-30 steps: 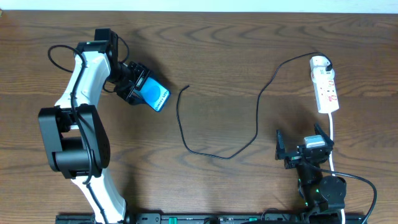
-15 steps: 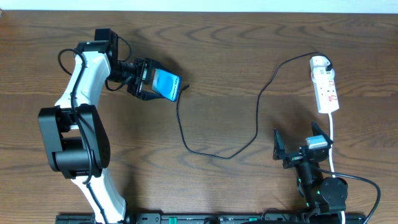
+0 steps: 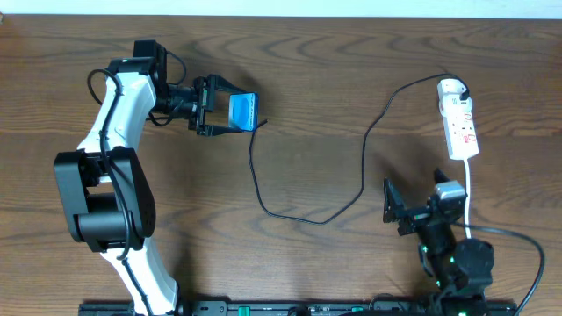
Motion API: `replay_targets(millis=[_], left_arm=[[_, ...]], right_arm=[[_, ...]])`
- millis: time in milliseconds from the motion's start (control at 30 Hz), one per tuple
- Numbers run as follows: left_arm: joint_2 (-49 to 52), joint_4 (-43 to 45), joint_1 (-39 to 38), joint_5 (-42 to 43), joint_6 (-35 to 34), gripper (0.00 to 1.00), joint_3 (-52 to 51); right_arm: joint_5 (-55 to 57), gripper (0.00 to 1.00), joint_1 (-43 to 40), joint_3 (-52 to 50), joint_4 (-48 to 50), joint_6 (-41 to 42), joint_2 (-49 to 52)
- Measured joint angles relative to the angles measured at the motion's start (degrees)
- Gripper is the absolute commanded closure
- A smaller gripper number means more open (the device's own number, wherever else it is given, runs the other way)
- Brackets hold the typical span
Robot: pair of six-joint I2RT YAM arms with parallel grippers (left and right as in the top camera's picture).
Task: Plug charger to phone and switch on socket
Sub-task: 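Raise the phone upright with the left gripper toward the center, then move the right gripper from the power strip toward the cable end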
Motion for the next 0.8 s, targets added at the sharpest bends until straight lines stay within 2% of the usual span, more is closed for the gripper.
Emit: replay_targets(millis=[333, 667, 800], left_arm=[[0.0, 0.0, 0.0, 1.44, -1.6, 0.31, 0.0], [0.0, 0.15, 0.0, 1.46, -2.91, 0.31, 0.0], [0.0, 0.15, 0.0, 1.46, -2.97, 0.31, 0.0]], right_arm=[[-4.59, 0.01, 0.0, 17.64, -0.15, 0.42, 26.58], [-13.09, 0.01, 0.0, 33.05, -10.78, 0.48, 46.93], [-16.59, 0.01, 0.02, 41.51, -21.03, 0.24, 54.9]])
